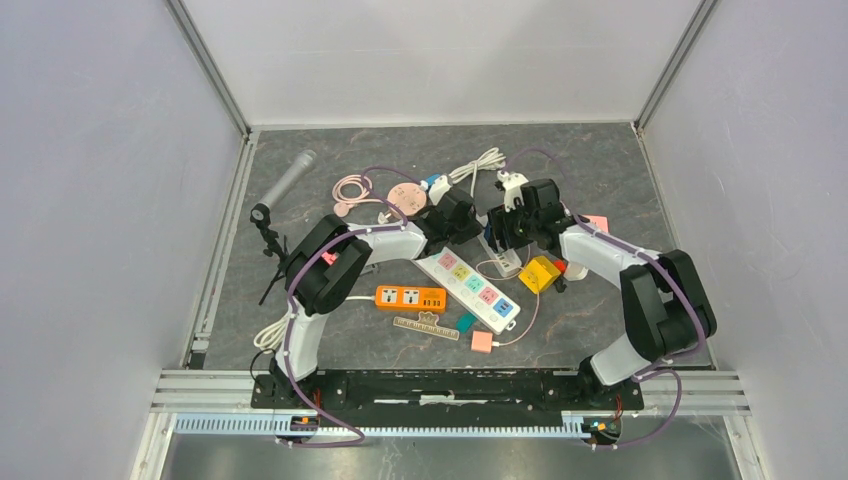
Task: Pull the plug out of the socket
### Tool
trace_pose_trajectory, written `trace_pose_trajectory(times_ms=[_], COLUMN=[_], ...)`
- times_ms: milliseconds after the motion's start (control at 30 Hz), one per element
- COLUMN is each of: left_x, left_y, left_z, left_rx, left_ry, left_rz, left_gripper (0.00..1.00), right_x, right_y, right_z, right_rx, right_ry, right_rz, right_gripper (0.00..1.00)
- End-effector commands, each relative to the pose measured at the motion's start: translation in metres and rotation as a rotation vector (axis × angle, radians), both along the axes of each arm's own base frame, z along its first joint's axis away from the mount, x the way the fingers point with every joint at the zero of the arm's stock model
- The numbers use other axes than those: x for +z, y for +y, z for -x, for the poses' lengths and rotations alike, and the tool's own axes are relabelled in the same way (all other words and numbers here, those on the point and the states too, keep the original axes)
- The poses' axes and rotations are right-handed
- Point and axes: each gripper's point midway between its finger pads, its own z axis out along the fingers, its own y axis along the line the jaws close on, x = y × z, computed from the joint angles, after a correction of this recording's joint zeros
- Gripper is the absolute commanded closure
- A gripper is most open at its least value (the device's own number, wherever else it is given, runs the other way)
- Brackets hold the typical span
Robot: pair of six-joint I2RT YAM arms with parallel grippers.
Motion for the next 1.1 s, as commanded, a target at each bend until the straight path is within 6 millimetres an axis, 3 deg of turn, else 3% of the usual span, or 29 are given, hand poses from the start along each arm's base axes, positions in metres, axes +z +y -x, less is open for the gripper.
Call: trace_pose_trajectory(times_ms=[0, 167, 433, 700, 867, 1067], left_x=[-0.005, -0.005, -0.005, -0.007, -0.009, -0.008], left_y=[-0.005, -0.005, -0.009, -0.01, -0.009, -0.009], left_z=[0.004, 0.002, 0.004, 0.003, 0.002, 0.003], left_rx=[-0.002, 0.006, -0.025, -0.021, -0.017, -0.019], left_ry=[0.022, 0.022, 0.023, 0.03, 0.04, 0.041], left_rz=[0.014, 0.012, 0.011, 0.007, -0.006, -0.011], left_gripper=[0.72, 0.72, 0.72, 0.72, 0.72, 0.72], right_x=[0.019, 0.026, 0.041, 0.059, 0.08, 0.078], right_y=[0.018, 0.007, 0.03, 0.031, 0.031, 0.024], right_z=[-0.01, -0.011, -0.008, -0.005, -0.017, -0.024], right_rx=[0.105, 0.121, 0.099, 0.239, 0.158, 0.024], right_ry=[-0.134, -0.252, -0.084, -0.269, -0.272, -0.2], right_rz=[0.062, 0.169, -0.107, -0.008, -0.075, -0.18], right_gripper=[1.0, 1.0, 1.0, 1.0, 1.0, 1.0])
